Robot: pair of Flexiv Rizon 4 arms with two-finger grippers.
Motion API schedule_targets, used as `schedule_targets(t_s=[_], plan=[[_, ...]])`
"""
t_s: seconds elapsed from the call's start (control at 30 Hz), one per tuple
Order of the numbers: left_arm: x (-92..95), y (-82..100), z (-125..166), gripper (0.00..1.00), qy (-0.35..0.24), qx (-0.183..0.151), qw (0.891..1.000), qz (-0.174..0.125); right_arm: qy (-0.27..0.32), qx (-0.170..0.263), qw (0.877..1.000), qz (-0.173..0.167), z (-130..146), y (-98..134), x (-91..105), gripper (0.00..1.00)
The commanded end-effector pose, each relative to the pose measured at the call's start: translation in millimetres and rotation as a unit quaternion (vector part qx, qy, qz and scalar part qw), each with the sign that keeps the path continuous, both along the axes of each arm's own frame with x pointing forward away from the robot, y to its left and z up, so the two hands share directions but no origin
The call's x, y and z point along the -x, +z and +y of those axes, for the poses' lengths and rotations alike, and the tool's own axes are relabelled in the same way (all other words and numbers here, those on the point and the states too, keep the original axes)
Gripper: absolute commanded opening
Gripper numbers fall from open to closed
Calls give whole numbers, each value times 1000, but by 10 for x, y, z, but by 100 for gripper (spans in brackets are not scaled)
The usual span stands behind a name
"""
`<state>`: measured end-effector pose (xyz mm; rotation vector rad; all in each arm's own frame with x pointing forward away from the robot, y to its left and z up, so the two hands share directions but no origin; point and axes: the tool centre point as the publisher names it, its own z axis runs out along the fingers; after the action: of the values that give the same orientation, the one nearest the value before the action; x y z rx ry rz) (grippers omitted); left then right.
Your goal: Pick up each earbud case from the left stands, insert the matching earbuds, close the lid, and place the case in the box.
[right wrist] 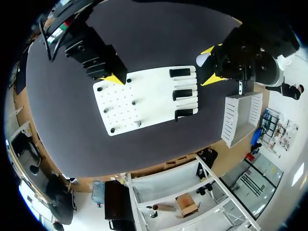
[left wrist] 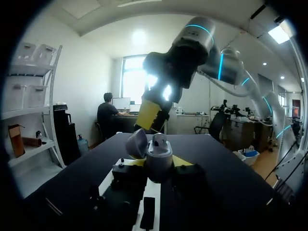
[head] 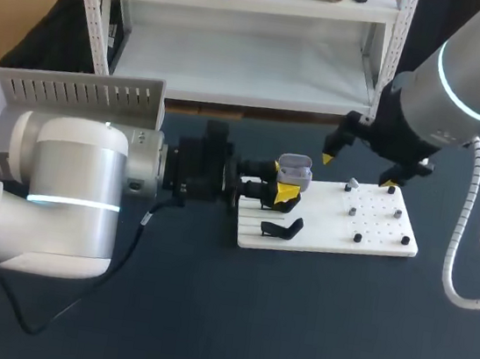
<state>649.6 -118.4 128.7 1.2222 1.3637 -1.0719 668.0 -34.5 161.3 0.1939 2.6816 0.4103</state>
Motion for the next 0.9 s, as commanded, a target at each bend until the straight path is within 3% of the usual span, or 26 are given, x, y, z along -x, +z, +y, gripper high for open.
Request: schedule_targets(t_s=[0.03, 0.1, 0.2, 0.37, 0.53, 0.77, 0.9], plan=[[11, -3, -3, 0, 3, 1, 1000, -1, -2, 0, 1000, -4, -2, -11, 22, 100], [11, -3, -3, 0, 3, 1, 1000, -1, -22, -15, 1000, -1, -28, -46, -26, 100], [11, -3, -3, 0, 3, 1, 1000, -1, -41, -3, 999, -3, -93, -147, -169, 100], [11, -3, -3, 0, 3, 1, 1000, -1, -61, 7, 998, 21, -181, -402, -397, 100], [11, -3, -3, 0, 3, 1, 1000, -1, -70, 4, 996, 58, -175, -583, -538, 100], [11, -3, -3, 0, 3, 1, 1000, -1, -75, 10, 994, 77, -130, -742, -664, 100], [11, -3, -3, 0, 3, 1, 1000, -1, -77, 11, 993, 85, -135, -842, -782, 75]])
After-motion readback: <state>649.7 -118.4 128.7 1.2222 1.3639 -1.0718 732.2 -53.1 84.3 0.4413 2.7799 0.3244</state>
